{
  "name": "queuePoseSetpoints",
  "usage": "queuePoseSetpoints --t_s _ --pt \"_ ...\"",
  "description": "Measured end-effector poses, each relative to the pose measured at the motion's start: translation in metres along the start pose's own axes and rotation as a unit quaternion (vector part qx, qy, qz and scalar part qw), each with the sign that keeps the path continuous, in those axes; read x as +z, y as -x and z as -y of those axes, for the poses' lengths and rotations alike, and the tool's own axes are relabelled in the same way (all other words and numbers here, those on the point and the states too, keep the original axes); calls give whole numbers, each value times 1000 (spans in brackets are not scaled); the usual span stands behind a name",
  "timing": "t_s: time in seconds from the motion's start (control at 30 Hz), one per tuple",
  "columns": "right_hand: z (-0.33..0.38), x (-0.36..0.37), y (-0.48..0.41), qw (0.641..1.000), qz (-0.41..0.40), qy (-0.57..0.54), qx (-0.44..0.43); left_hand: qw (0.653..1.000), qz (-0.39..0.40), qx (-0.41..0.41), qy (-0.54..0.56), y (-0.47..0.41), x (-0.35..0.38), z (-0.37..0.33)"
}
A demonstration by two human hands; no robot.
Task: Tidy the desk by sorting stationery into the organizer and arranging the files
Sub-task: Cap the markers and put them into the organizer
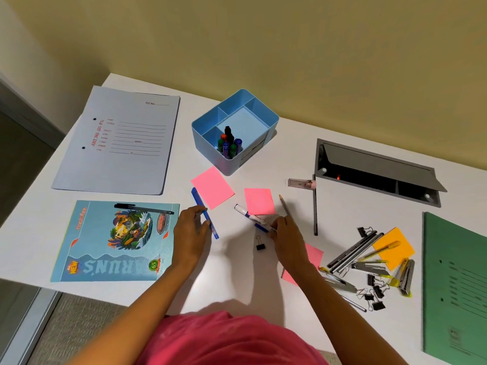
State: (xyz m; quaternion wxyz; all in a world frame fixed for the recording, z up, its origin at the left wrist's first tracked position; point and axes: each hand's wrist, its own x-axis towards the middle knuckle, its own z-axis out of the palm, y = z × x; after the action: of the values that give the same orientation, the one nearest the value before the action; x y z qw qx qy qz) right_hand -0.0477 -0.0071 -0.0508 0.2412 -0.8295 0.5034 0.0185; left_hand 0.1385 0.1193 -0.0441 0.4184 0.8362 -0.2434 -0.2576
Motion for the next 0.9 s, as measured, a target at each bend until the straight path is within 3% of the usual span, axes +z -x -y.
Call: queuePoseSetpoints --t_s 0.13,0.33,0.5,0.67,0.9 --pt "11 -6 8 990 -82 -117 14 998 11 -3 54 1 -1 -5" --pt "47 -10 15 972 -103 -188 -98 989 113 63 77 12 5 -41" --pt "80 -27 8 943 -130 -275 -137 989 53 96 103 9 7 -65" --pt "112 -65 -13 913 -154 -358 -117 980 58 190 3 -6 4 -77" --pt "125 -101 -51 884 -241 -327 -231 981 25 190 -8 -44 0 -102"
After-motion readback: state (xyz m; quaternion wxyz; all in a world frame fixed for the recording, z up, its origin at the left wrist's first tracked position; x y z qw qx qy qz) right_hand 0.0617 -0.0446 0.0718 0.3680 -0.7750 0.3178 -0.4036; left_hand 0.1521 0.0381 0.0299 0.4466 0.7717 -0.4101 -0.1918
